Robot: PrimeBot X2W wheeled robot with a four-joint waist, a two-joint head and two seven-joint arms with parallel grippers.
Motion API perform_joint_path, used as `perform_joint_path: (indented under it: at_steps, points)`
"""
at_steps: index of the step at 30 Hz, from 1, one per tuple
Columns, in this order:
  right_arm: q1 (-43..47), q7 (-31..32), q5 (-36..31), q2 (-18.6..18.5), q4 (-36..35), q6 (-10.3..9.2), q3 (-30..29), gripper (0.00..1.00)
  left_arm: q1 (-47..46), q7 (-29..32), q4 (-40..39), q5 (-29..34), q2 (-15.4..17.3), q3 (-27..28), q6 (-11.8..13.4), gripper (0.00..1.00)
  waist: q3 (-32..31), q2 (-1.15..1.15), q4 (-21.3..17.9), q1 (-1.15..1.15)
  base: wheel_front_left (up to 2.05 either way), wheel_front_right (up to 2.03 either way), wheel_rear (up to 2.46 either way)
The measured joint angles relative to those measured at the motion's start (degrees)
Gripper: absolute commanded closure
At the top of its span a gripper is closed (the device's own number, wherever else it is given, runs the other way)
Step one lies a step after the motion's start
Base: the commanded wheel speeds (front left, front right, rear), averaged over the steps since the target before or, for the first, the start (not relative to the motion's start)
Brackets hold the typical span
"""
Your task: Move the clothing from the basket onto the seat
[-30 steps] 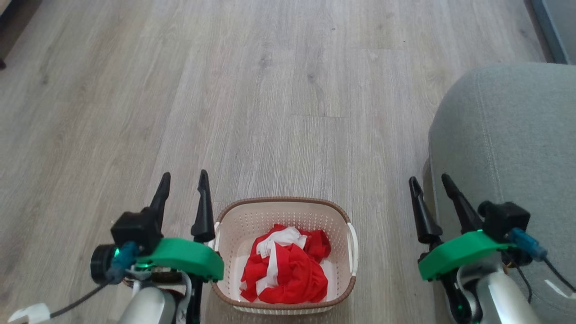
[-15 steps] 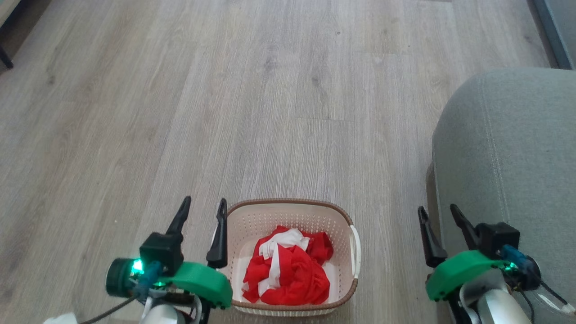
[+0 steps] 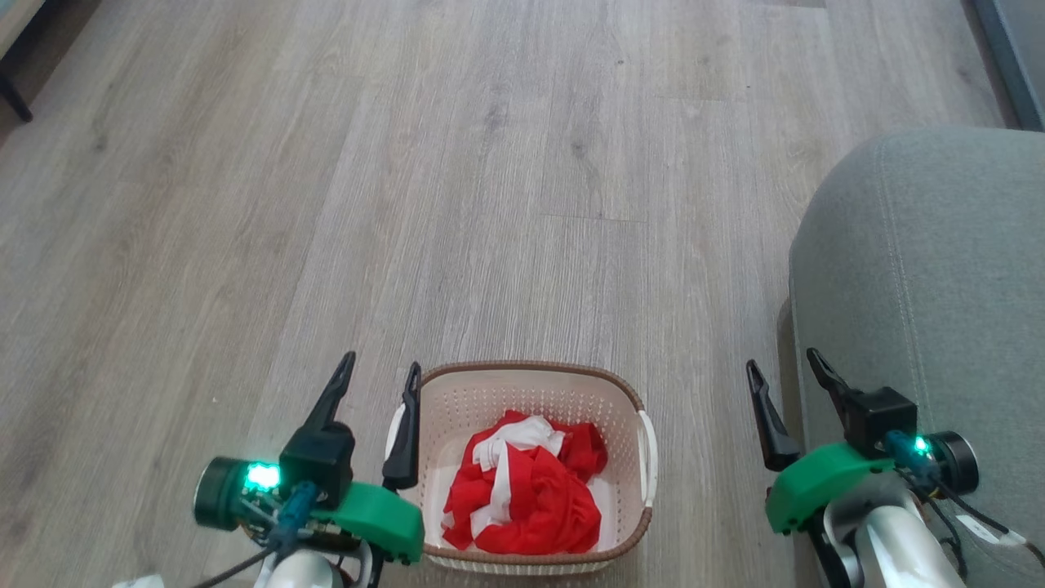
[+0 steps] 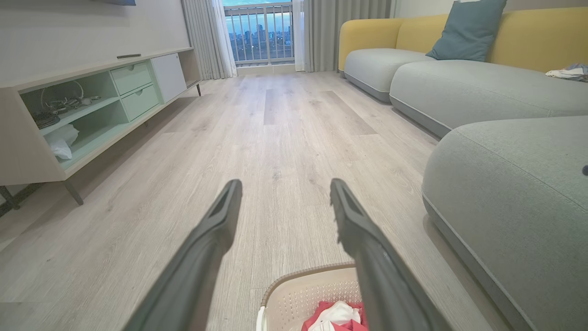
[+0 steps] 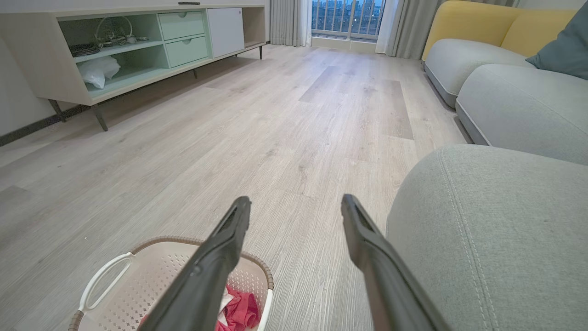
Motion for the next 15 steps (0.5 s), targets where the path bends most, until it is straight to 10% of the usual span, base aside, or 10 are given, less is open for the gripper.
perform_joint_path:
  at_steps: [15]
  points:
    - [-0.22,-0.15,-1.36,0.00,-0.40,-0.01,-0.88,0.00,-0.22,-0.04,3.34,-0.38,-0.18,-0.48,-2.00,0.00,2.35,0.00,-0.93,0.00,0.00,0.00,0.00]
